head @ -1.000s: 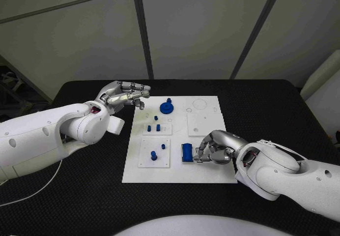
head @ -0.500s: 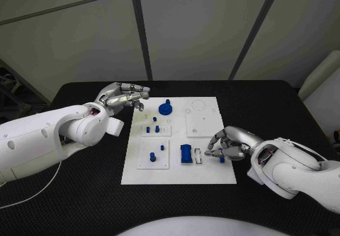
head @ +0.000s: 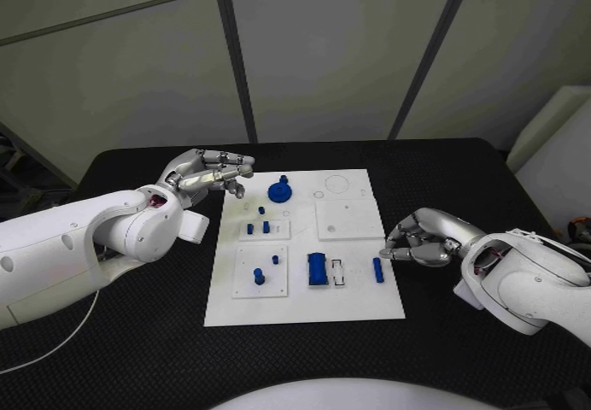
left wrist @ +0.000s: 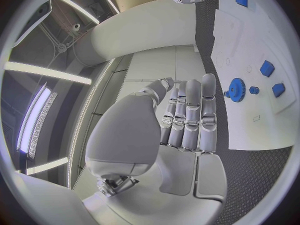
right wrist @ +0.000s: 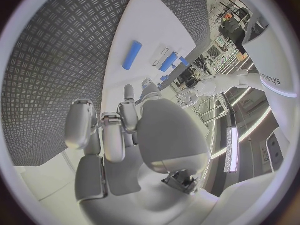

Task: Assemble the parts on the task board

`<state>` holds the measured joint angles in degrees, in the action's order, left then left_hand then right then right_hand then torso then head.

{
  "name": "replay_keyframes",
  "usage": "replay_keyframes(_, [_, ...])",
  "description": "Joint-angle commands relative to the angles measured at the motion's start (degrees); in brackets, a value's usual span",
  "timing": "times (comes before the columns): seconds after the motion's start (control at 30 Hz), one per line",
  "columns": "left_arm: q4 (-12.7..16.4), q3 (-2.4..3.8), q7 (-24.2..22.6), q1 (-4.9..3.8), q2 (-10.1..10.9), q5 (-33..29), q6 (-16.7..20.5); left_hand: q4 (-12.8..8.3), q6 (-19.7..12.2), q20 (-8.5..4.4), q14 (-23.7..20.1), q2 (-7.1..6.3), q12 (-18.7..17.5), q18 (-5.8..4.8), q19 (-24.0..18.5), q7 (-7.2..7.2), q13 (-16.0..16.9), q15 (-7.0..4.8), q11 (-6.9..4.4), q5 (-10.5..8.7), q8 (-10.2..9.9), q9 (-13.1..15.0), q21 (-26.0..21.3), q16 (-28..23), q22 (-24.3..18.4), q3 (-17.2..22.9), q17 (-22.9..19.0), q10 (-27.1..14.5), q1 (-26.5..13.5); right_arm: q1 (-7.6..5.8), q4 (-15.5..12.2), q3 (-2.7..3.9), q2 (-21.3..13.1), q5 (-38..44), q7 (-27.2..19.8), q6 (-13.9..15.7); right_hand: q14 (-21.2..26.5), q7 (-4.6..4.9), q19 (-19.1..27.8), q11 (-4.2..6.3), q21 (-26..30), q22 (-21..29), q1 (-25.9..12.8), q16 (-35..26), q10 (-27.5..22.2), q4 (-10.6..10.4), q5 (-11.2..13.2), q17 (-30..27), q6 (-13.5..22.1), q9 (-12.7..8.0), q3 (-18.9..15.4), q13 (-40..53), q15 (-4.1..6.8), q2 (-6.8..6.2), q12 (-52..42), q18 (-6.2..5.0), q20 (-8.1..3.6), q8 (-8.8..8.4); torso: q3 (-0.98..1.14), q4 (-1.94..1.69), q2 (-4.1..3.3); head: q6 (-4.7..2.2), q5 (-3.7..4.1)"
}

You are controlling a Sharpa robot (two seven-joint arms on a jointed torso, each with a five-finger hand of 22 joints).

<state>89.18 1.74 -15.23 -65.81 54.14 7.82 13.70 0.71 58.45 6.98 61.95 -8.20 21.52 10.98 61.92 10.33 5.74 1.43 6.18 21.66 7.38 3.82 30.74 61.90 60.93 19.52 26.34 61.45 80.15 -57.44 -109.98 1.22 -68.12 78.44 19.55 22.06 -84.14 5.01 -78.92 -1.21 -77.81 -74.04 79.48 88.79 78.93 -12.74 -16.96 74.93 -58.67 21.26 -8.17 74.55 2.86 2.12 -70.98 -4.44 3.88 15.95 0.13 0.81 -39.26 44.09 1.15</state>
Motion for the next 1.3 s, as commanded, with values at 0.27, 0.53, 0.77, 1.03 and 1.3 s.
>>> replay_keyframes(0.27, [0.03, 0.03, -0.6, 0.15, -0.17, -0.05, -0.85, 0.02, -0.46, 0.4, -0.01, -0.04, 0.2, -0.57, -0.09, 0.04, 0.09, 0.31, -0.1, -0.32, 0.07, 0.02, -0.18, -0.21, -0.05, -0.3, -0.07, -0.32, -0.59, 0.05, 0.22, -0.05, 0.85, 6.09, 5.15, -5.41, -5.1, -0.47, -0.28, 0.94, -0.17, -0.02, -2.1, -0.34, 0.69, -1.96, 0.0, 11.61, -2.17, 0.06, -1.7, -1.05, 0.39, -2.06, 0.24, 0.55, -0.55, -0.01, -0.04, -0.13, -0.07, 0.09, 0.47])
replay_keyframes(0.53, [0.04, 0.03, -0.47, 0.21, -0.18, -0.05, -0.96, 0.02, -0.46, 0.4, -0.01, -0.04, 0.2, -0.57, -0.09, 0.04, 0.09, 0.31, -0.1, -0.32, 0.07, 0.02, -0.18, -0.21, -0.05, -0.3, -0.07, -0.32, -0.59, 0.44, 0.82, -0.08, 2.05, 8.72, 6.74, -6.51, -5.01, -0.5, -0.11, 0.95, 0.07, 0.23, -2.84, -0.53, 0.54, -2.65, -0.15, 11.23, -2.31, 0.19, -2.36, -1.29, 0.43, -2.68, 0.63, 0.49, -0.61, -0.06, -0.1, -0.26, -0.12, -0.08, 0.55])
replay_keyframes(0.77, [0.05, 0.03, -0.38, 0.25, -0.15, -0.05, -1.0, 0.1, -0.47, 0.42, -0.03, -0.02, 0.27, -0.56, -0.08, 0.03, 0.11, 0.32, -0.11, -0.3, 0.1, 0.03, -0.27, -0.21, -0.11, -0.37, -0.1, -0.36, -0.69, 1.01, 1.57, -0.09, 3.36, 10.8, 7.81, -7.59, -4.98, -0.66, -0.03, 1.07, 0.2, 0.35, -2.77, -0.61, 0.49, -2.77, 0.18, 11.1, -2.68, 0.52, -2.64, -1.35, 0.5, -3.17, 0.77, 0.47, -0.66, 0.21, -0.1, -0.27, -0.11, 0.21, 0.49])
replay_keyframes(1.03, [0.04, 0.03, -0.22, 0.27, -0.08, -0.05, -1.1, 0.1, -0.47, 0.42, -0.03, -0.02, 0.27, -0.56, -0.08, 0.03, 0.11, 0.32, -0.11, -0.3, 0.1, 0.03, -0.27, -0.21, -0.11, -0.37, -0.1, -0.36, -0.69, 1.37, 1.92, -0.11, 4.42, 12.83, 8.52, -9.2, -4.97, -0.79, 0.04, 1.18, 0.34, 0.47, -2.28, -0.64, 0.45, -2.65, 1.21, 11.05, -2.87, 0.97, -2.75, -1.39, 0.61, -3.59, 0.9, 0.44, -0.75, 0.49, -0.13, -0.19, -0.07, 0.42, 0.45])
replay_keyframes(1.3, [0.08, 0.03, -0.08, 0.28, 0.0, -0.05, -1.11, 0.12, -0.49, 0.42, -0.04, 0.02, 0.3, -0.56, -0.07, 0.03, 0.11, 0.32, -0.11, -0.29, 0.11, 0.03, -0.3, -0.21, -0.14, -0.37, -0.11, -0.4, -0.7, 1.76, 2.26, -0.12, 5.63, 15.33, 8.92, -10.96, -4.96, -0.79, 0.07, 1.21, 0.47, 0.54, -1.26, -0.68, 0.37, -2.14, 2.35, 11.02, -2.62, 1.49, -2.76, -1.4, 0.66, -4.33, 1.04, 0.43, -0.83, 0.65, -0.15, -0.21, -0.04, 0.45, 0.42])
